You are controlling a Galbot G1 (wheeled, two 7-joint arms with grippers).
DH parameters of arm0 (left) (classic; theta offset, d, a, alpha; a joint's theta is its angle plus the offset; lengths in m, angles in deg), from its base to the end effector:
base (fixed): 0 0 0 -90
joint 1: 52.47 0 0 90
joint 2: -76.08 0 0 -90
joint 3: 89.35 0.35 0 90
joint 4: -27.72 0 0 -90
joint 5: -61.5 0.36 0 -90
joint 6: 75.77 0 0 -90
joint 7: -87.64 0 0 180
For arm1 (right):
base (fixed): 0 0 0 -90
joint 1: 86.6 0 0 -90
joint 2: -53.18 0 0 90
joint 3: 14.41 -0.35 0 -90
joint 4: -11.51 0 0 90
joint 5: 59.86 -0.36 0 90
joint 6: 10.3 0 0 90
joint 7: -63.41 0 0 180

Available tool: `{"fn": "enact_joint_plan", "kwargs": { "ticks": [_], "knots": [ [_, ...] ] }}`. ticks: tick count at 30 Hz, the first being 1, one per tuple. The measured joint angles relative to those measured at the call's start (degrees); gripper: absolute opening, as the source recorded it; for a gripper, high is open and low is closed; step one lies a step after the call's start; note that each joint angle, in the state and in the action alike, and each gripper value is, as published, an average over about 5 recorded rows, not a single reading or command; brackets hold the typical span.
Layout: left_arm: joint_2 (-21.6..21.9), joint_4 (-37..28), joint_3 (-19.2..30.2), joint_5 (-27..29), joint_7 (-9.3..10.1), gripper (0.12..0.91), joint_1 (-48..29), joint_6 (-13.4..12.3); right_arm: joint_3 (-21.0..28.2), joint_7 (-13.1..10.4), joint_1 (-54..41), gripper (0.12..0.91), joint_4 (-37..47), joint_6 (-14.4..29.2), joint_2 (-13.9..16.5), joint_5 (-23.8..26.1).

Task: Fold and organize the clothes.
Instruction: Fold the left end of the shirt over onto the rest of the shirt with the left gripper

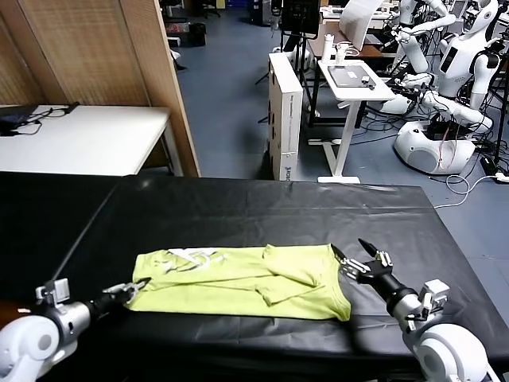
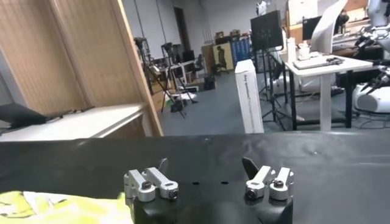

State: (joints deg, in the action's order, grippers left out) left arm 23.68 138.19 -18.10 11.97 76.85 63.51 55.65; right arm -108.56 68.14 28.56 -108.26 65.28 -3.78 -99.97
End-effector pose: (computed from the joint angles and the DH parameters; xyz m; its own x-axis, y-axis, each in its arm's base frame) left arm 0.2383 0.2226 -0.2401 -0.7590 0.2589 0.5975 0.1229 0.9580 -0.2590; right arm 0.2263 -0.1123 -0.2513 -0.9244 -0.3281 0.1947 -0.2988 0.9399 0.1652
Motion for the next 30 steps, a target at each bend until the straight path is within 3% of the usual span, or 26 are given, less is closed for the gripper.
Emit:
{"fn": "enact_joint_plan", "kwargs": {
  "ticks": [8,13,19,30],
  "knots": [
    [1.2,2.2,-7.2,14.2,0.87,0.178,3.4,-5.5,1.5,-0.1,-0.6,0.907,0.5,0.3,-0.9,1.4],
    [-1.0,5.9,-7.6,13.5,3.25,0.178,4.7,-3.6,1.4,-0.2,0.2,0.907,0.2,0.4,-1.6,2.5],
    [-6.5,12.8,-2.0,5.0,8.33,0.178,3.2,0.8,-0.4,0.4,2.4,0.907,0.3,1.8,-2.9,5.1],
    [-15.4,16.7,13.9,1.5,12.77,0.178,-3.2,0.8,-2.3,1.3,6.7,0.907,0.6,4.4,-5.9,11.3]
  ]
}}
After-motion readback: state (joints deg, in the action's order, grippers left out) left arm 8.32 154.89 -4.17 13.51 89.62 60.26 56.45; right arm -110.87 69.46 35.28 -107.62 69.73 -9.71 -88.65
